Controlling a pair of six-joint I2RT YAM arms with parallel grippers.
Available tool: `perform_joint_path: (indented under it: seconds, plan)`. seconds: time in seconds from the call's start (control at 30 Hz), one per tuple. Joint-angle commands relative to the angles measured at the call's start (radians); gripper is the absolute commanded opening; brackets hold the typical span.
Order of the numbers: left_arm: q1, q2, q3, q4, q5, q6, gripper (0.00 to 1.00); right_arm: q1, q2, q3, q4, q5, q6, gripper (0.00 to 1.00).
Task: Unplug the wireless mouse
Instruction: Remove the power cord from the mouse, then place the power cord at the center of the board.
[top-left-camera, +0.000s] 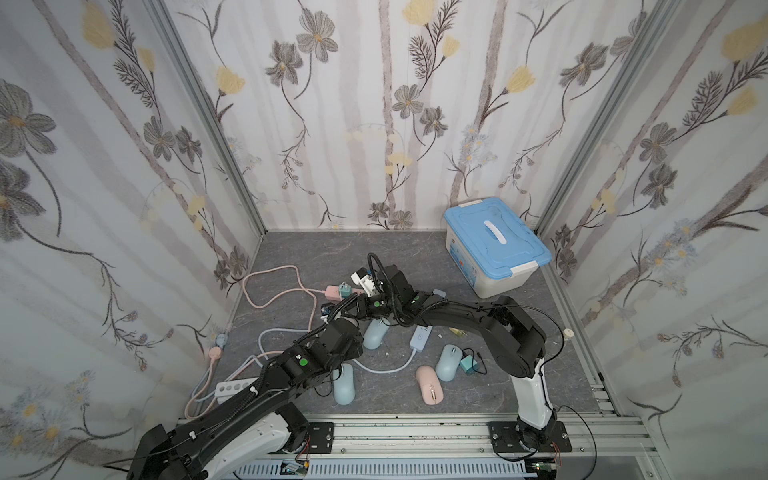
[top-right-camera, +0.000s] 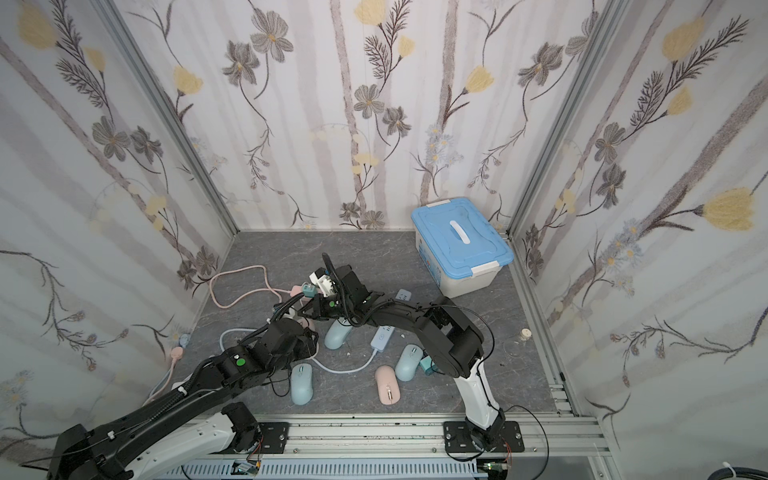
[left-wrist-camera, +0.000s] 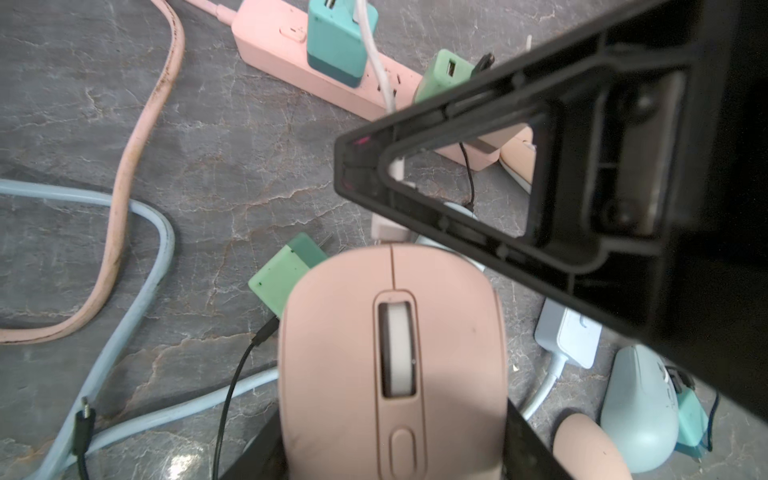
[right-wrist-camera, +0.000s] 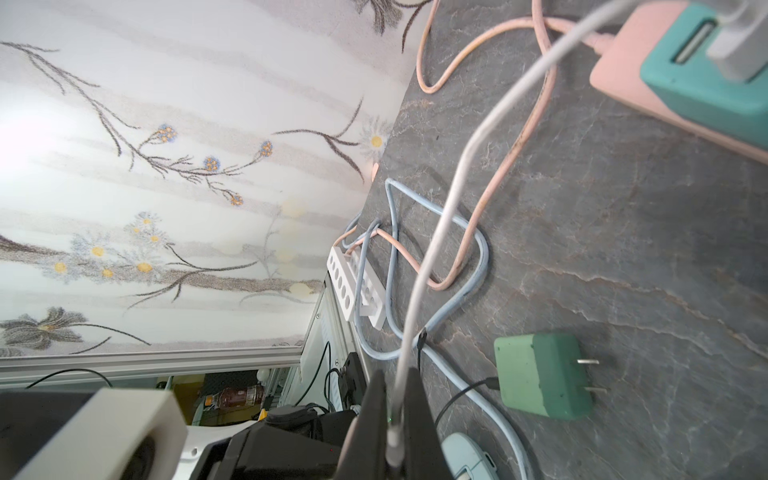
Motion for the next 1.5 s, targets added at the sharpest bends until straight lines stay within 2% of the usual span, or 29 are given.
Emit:
perform_joint_path:
  seconds: [0.0,0.2,0.43,0.53,0.67,0.77,0.93,1.13,1.17,1.23,1.3,1.33,1.47]
  plan:
    - [0.01,0.101,0.093,-0.18,0.044,0.016,0.0,-0.008,0.009,0.056,-0.031,0.028,-0.045,0.0]
    - [0.074,0.162,0.155,-0.271,0.228,0.098,0.0,-0.021,0.046,0.124,-0.116,-0.04,-0.099,0.0]
    - [0.081,0.226,0.178,-0.266,0.329,0.155,0.0,-0.023,0.093,0.214,-0.171,-0.058,-0.122,0.0]
    - [0.079,0.231,0.15,-0.233,0.304,0.126,0.0,-0.021,0.092,0.201,-0.152,-0.04,-0.105,0.0]
    - [0.067,0.099,0.056,-0.129,0.196,0.041,0.0,-0.02,0.051,0.089,0.008,0.01,0.014,0.0]
    - [0.067,0.136,0.095,-0.165,0.222,0.048,0.0,-0.019,0.074,0.146,-0.057,0.002,-0.007,0.0]
    - [0.069,0.22,0.157,-0.254,0.358,0.117,0.0,-0.024,0.116,0.229,-0.173,-0.039,-0.094,0.0]
    - [0.07,0.196,0.16,-0.277,0.318,0.114,0.0,-0.021,0.116,0.226,-0.184,0.007,-0.089,0.0]
    - [0.07,0.19,0.158,-0.268,0.309,0.105,0.0,-0.021,0.111,0.22,-0.199,0.028,-0.093,0.02]
    - [0.07,0.187,0.152,-0.255,0.291,0.094,0.0,-0.022,0.094,0.188,-0.202,0.062,-0.092,0.24]
    - [0.067,0.188,0.143,-0.239,0.278,0.092,0.0,-0.026,0.06,0.127,-0.161,0.091,-0.077,0.5]
    - [0.064,0.189,0.141,-0.232,0.275,0.093,0.0,-0.03,0.045,0.1,-0.139,0.102,-0.068,0.58]
    - [0.051,0.189,0.143,-0.215,0.255,0.096,0.0,-0.042,-0.024,0.012,-0.086,0.16,-0.055,0.71]
